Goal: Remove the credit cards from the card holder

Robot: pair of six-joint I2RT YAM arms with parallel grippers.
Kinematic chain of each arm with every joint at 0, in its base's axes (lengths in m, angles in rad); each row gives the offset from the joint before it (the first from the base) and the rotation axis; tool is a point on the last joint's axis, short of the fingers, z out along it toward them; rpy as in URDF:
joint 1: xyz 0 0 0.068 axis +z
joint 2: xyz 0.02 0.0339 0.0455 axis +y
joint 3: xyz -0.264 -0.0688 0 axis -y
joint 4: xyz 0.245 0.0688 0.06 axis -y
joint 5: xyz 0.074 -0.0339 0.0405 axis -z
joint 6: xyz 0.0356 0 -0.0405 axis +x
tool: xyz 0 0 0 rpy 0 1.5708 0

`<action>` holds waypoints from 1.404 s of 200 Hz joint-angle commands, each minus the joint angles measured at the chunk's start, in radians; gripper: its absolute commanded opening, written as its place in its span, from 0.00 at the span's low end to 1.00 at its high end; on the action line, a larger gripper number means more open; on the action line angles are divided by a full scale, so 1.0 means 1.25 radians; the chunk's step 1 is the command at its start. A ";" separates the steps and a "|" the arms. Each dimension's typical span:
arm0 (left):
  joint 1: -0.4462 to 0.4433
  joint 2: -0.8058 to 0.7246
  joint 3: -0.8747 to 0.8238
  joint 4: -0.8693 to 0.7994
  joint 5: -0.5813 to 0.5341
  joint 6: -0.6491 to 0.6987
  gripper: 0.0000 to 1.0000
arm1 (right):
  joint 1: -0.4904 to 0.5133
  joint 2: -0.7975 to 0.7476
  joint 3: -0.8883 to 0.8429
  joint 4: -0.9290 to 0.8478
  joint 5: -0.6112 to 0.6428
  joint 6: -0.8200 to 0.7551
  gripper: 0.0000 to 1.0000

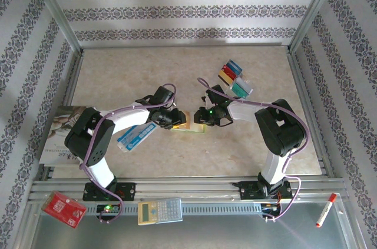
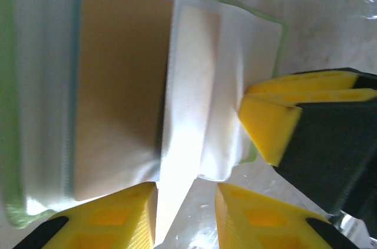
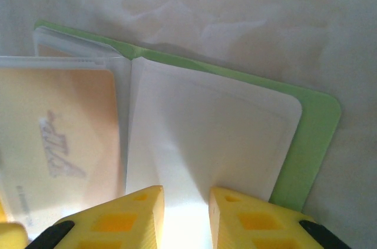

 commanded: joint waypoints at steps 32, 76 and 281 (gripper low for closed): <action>-0.008 -0.041 -0.034 0.128 0.102 -0.034 0.35 | -0.004 0.050 -0.009 0.006 0.019 0.002 0.30; -0.009 -0.007 -0.027 0.187 0.119 -0.069 0.37 | -0.014 0.005 -0.023 0.025 0.014 0.015 0.30; 0.010 0.025 -0.014 0.214 0.067 -0.061 0.31 | 0.024 -0.261 -0.022 -0.013 0.123 0.076 0.25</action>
